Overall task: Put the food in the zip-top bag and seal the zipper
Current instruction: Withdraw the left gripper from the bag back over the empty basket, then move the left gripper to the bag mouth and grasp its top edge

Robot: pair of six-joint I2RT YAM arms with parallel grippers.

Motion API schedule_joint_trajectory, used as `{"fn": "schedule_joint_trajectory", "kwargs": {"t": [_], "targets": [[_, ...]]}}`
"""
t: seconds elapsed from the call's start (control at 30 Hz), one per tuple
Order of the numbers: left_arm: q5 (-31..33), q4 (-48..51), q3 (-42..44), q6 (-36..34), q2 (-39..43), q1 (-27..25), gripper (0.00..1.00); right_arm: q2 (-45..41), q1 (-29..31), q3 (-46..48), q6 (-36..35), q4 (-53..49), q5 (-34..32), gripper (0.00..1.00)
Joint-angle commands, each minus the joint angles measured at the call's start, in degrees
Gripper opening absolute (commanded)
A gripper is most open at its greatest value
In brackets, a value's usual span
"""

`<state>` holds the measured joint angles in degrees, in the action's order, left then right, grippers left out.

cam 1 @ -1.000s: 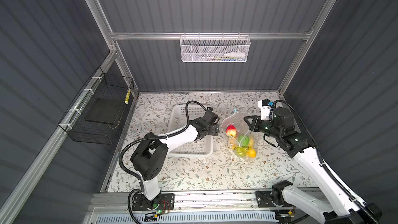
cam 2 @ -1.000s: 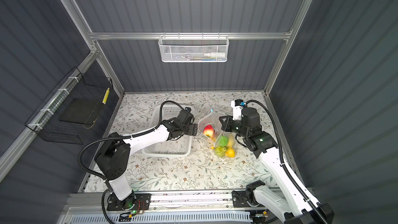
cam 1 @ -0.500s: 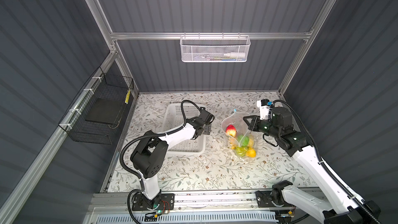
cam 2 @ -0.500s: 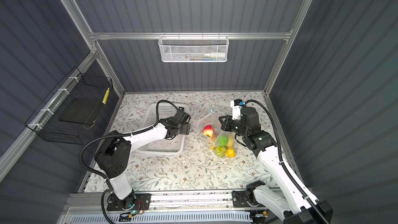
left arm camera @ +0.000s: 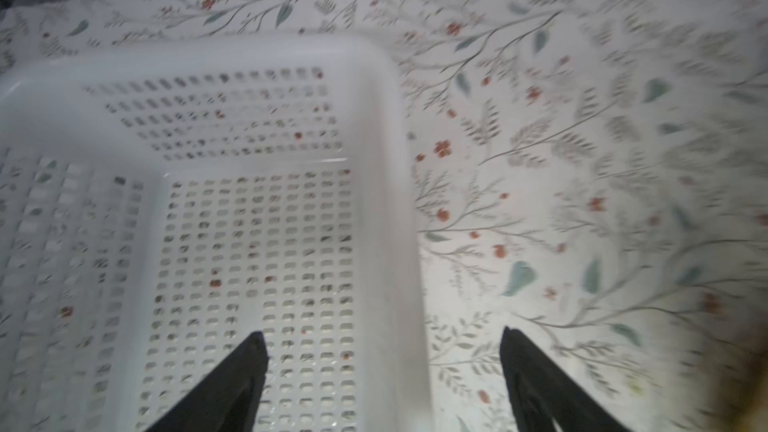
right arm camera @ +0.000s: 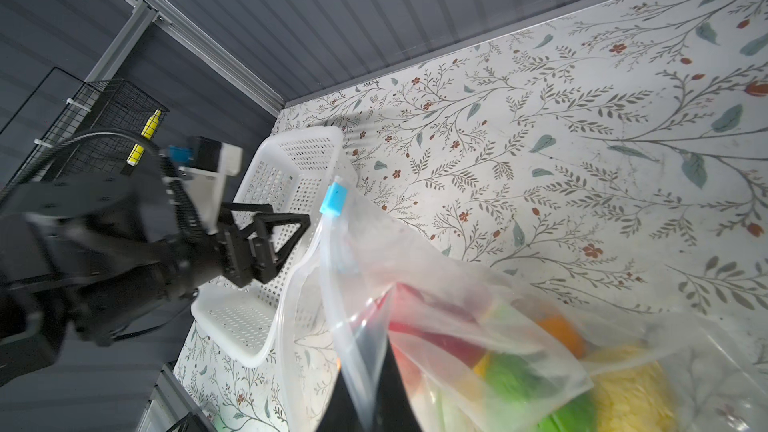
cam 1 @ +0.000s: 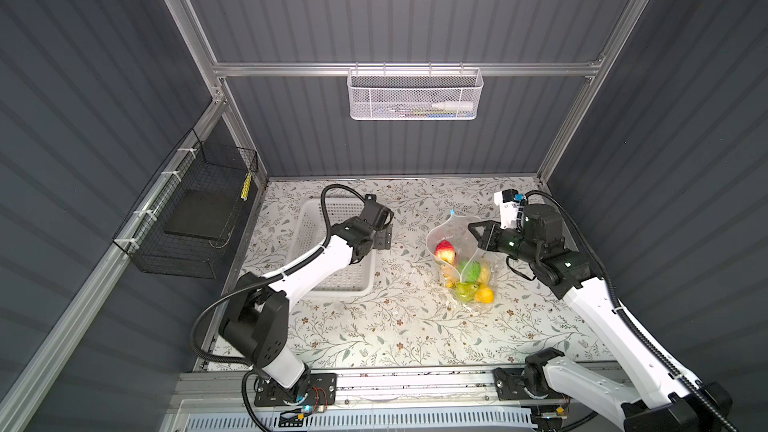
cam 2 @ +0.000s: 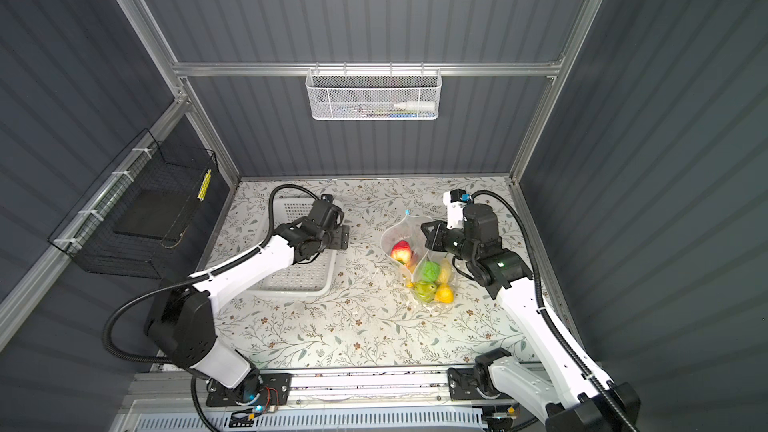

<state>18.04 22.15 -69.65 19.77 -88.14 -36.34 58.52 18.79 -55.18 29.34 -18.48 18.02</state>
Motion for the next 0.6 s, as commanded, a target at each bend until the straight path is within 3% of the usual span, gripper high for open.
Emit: {"fn": "schedule_joint_trajectory", "kwargs": {"t": [0.0, 0.23, 0.43, 0.57], "targets": [[-13.6, -6.5, 0.3, -1.2, 5.2, -0.2, 0.9, 0.5, 0.2, -1.9, -0.8, 0.2, 0.7, 0.0], [-32.5, -9.8, -3.1, 0.4, 4.2, -0.4, 0.85, 1.3, 0.3, -2.3, -0.4, 0.8, 0.7, 0.0], [-38.8, -9.8, -6.0, 1.8, -1.7, -2.4, 0.77, 1.3, 0.3, -2.2, -0.4, 0.5, 2.6, 0.0], [-39.2, -10.3, -6.9, 1.4, -2.7, -4.6, 0.76, 0.8, 0.3, -1.9, -0.5, 0.2, 2.2, 0.0]]}}
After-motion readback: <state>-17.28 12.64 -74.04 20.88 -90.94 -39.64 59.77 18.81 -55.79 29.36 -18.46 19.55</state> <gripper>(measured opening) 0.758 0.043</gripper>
